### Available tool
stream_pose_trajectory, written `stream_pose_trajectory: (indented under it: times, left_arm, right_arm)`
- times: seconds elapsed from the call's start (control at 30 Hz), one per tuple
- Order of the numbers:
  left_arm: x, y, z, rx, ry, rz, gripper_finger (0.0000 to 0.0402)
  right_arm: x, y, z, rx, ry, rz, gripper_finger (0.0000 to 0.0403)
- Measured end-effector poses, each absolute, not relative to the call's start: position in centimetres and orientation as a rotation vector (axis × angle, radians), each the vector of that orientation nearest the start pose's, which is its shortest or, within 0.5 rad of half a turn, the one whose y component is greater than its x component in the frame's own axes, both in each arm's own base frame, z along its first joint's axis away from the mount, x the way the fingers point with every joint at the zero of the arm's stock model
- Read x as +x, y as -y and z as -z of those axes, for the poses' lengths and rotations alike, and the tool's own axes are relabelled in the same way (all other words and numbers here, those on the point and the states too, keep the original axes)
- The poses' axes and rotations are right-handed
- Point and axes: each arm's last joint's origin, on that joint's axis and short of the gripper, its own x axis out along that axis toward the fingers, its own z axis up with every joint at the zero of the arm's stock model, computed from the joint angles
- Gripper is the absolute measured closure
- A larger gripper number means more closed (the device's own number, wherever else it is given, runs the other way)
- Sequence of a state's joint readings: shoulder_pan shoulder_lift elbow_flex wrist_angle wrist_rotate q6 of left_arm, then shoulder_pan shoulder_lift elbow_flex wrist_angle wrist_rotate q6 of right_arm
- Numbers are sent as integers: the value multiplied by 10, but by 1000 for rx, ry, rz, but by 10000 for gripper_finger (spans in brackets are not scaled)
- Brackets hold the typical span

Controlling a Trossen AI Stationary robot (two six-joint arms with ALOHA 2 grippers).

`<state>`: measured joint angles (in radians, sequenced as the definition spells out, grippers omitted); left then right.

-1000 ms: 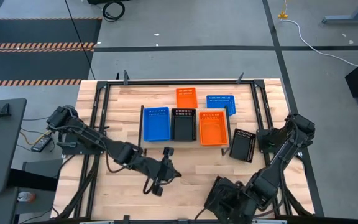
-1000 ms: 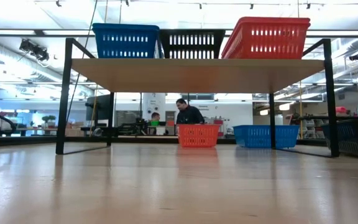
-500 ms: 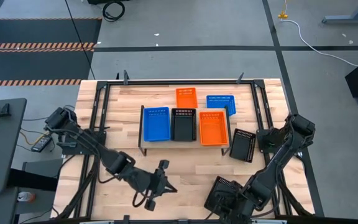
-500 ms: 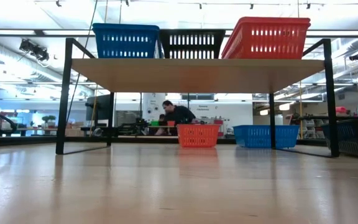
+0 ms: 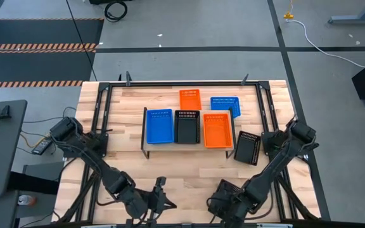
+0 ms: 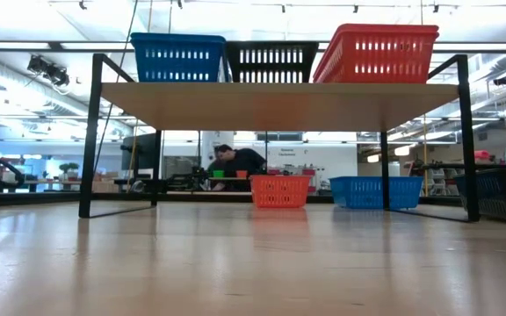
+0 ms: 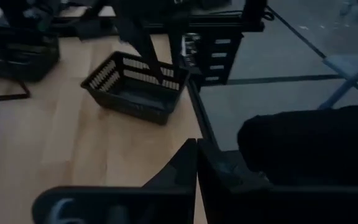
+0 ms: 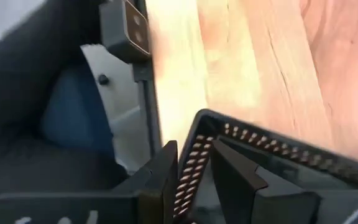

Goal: Stack baskets on shelf by color
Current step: Stack the bottom black basket on the black basket on the shelf

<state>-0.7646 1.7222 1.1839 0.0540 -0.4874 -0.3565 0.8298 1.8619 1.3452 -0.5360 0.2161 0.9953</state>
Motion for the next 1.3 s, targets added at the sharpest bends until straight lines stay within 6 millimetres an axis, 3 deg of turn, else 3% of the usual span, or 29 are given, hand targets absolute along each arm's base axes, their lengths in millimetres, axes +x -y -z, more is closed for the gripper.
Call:
stream_pose_trajectory:
  times: [0.2,0.4,0.6,0.83,0.97,1.17,1.3]
  left_arm:
    - [287,252,-249,11,-404,145,390]
    - [296,225,-271,30,-360,92,390]
    - [298,221,-265,-31,-402,61,378]
    - [296,225,-264,-93,-411,57,386]
    - [290,232,-264,-116,-415,75,389]
    - [281,241,-265,-144,-395,41,384]
    - [275,247,-265,-167,-379,15,385]
  right_arm:
    - [273,-275,-193,313,-1158,-100,300]
    - [270,-276,-199,262,-1208,-90,300]
    - [263,-297,-203,144,-1252,-138,301]
    - [280,-324,-211,-35,-1324,-113,303]
    - [284,-335,-204,-191,-1441,-90,303]
    - [295,-350,-207,-38,-1469,-6,303]
    - [301,-349,-214,74,-1409,65,302]
